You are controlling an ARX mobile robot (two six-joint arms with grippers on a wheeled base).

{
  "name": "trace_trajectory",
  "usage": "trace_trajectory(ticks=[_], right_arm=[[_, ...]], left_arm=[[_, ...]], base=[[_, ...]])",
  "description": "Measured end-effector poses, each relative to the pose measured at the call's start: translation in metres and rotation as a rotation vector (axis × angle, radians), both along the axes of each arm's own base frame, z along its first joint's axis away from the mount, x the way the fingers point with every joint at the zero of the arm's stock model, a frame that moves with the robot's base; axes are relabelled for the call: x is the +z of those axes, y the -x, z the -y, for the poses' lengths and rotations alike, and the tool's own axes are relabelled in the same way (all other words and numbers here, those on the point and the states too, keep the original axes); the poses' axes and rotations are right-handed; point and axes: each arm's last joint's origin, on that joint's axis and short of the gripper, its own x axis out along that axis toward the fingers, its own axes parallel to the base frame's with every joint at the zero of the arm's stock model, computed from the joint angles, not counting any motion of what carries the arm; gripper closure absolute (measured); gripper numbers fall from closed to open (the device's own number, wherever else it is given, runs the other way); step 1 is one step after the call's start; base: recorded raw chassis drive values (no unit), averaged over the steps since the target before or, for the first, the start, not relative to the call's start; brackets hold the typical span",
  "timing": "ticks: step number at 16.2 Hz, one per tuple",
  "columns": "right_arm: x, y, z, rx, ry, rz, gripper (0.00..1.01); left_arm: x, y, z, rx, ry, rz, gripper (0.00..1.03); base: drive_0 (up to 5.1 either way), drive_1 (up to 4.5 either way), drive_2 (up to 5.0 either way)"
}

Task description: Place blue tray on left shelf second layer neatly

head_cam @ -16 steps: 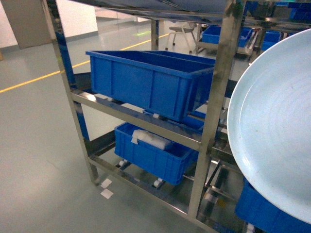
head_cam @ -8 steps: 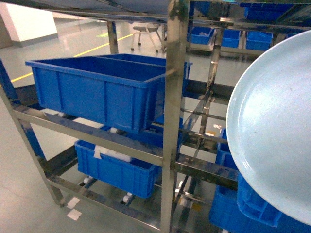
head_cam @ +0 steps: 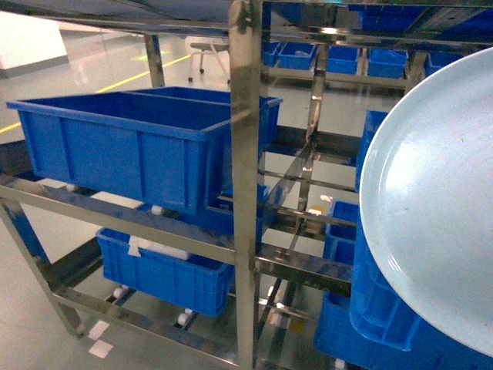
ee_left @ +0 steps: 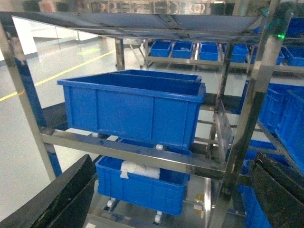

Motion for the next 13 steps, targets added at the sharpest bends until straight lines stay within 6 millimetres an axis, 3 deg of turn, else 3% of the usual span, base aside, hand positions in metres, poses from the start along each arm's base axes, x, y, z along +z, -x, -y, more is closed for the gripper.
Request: trace_trajectory(ticks=[7, 13], right_arm=[[-0.0001, 0.0, 0.0002, -0.002, 0.0, -0.001, 0.99], [0.0, 0.0, -0.0002, 0.004, -0.001, 0.0, 0.99]], left_arm=[[0.0001, 0.0, 0.0, -0.001, 0.0, 0.001, 0.05], [-0.0003, 0.0, -0.0001, 0.004, 0.0, -0.003, 0.05]], base=[[-1.6, -1.21, -2.0], [-3.8, 3.56, 0.4]])
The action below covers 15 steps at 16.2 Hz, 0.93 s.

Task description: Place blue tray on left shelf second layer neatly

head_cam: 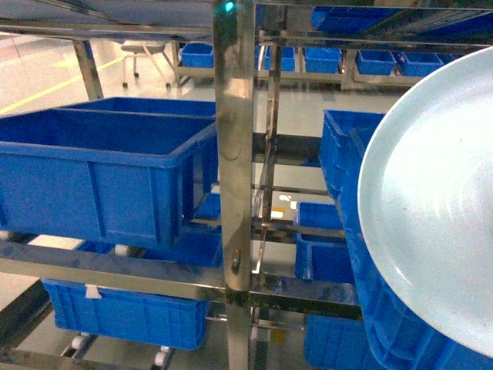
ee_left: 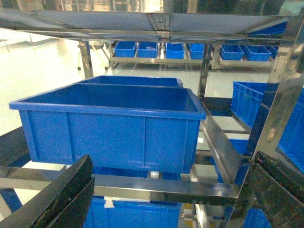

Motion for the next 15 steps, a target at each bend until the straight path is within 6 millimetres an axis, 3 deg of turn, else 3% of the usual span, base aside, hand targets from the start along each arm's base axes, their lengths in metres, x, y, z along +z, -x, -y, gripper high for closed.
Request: trace_trajectory(ticks=[7, 15], right_arm=[[0.0, 0.0, 0.0001, 0.0, 0.0, 0.0, 0.99], [0.0, 0.0, 0.0001, -0.003, 0.001, 0.0, 0.99]], left_arm=[[0.0003, 0.0, 0.0, 0.0, 0.0, 0.003, 0.05], [0.0002, 0.0, 0.0001, -0.004, 0.0, 0.002, 0.05]], base=[[-3.0, 3.15, -0.1], [-1.5, -1.52, -1.5]])
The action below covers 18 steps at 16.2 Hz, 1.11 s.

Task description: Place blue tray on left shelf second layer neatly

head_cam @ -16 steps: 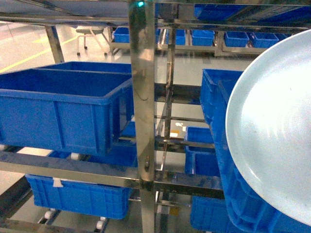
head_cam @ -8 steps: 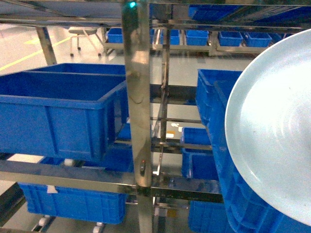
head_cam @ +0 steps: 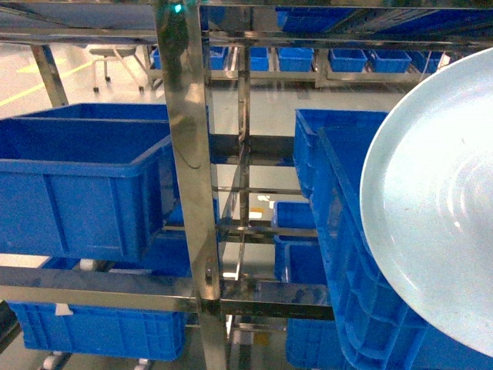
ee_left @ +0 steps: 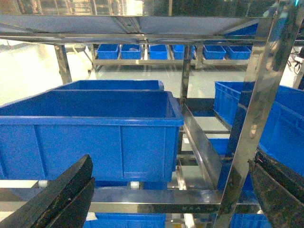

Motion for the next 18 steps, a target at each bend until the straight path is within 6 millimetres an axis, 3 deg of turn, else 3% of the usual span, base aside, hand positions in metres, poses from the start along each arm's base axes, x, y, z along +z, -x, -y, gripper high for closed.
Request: trace_trajectory(ticks=[18], right_arm=[[0.0, 0.0, 0.0, 0.0, 0.0, 0.0, 0.99]], left_arm=[[0.0001, 0.0, 0.0, 0.0, 0.0, 0.001, 0.05]], base=[[-1.5, -1.52, -1.5]])
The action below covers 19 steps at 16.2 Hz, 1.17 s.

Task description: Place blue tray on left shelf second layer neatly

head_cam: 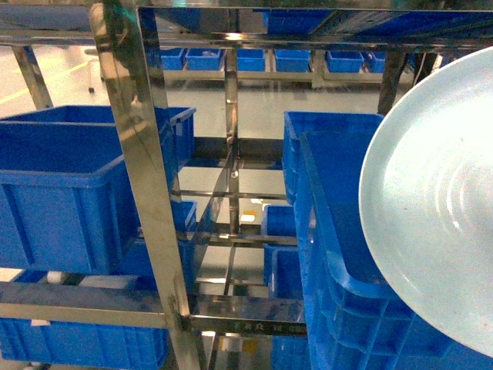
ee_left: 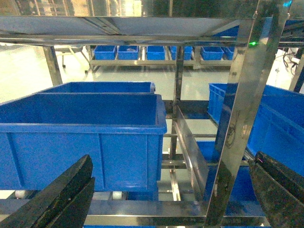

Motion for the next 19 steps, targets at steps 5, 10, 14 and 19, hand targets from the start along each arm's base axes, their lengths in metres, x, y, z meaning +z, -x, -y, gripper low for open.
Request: trace_trajectory(ticks=[5, 10, 14, 19], right_arm=[[0.0007, 0.0003, 0.0, 0.0, -0.001, 0.005, 0.99], [0.001, 0.0003, 0.0, 0.0, -0.001, 0.008, 0.99], [0.0001, 0.0, 0.0, 0.0, 0.0, 0.0, 0.99], [0.0001, 0.0, 0.0, 0.0, 0.0, 0.0, 0.99]], left_arm=[[0.0004, 0.0, 0.0, 0.0, 0.0, 0.005, 0.05], [0.0001, 0.0, 0.0, 0.0, 0.0, 0.002, 0.05], [-0.0001, 0.0, 0.0, 0.0, 0.0, -0.001, 0.05], [-0.0001, 0.0, 0.0, 0.0, 0.0, -0.001, 0.05]], base=[[0.0, 0.0, 0.0], [0.0, 2.47, -2.5], [0.0, 2.06, -2.1], [0.0, 0.0, 0.0]])
